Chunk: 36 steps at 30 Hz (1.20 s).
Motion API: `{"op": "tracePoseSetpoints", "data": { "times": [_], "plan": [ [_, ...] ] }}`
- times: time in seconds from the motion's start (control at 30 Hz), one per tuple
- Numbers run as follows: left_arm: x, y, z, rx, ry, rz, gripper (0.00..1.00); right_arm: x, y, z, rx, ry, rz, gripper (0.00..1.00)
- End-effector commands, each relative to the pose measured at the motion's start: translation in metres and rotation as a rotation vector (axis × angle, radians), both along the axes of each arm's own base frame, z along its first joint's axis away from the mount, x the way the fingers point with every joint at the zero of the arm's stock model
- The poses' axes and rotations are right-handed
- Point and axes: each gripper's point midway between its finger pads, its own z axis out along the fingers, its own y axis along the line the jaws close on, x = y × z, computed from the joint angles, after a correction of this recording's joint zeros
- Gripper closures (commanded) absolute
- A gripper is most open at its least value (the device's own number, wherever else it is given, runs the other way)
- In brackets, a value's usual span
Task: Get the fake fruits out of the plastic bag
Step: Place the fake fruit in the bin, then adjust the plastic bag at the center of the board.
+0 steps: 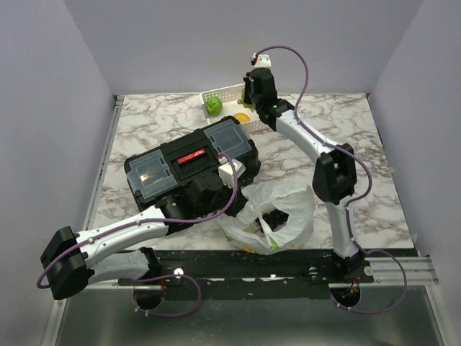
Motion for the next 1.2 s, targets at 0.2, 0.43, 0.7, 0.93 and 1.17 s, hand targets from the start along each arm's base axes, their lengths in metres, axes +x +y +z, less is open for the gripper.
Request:
{"op": "tracePoseSetpoints", "data": {
  "times": [0.2, 0.43, 0.7, 0.93, 1.17],
  "plan": [
    [0.002, 0.006, 0.017, -0.034, -0.016, 0.026, 1.00, 0.058, 0.002, -0.014, -0.071, -0.020, -0.005, 0.28],
    [0.002, 0.011, 0.026, -0.045, -0.034, 0.038, 1.00, -0.002, -0.014, 0.020, -0.024, 0.096, 0.035, 0.07],
    [0.004, 0.012, 0.049, -0.135, -0.083, 0.055, 1.00, -0.129, -0.069, 0.071, 0.004, 0.202, 0.035, 0.03],
    [0.011, 0.017, 0.078, -0.233, -0.138, 0.109, 1.00, -0.276, -0.066, 0.091, 0.192, 0.253, 0.400, 0.03],
    [0.022, 0.023, 0.092, -0.278, -0.160, 0.186, 1.00, -0.413, -0.056, 0.088, 0.346, 0.302, 0.863, 0.01]
  ]
}}
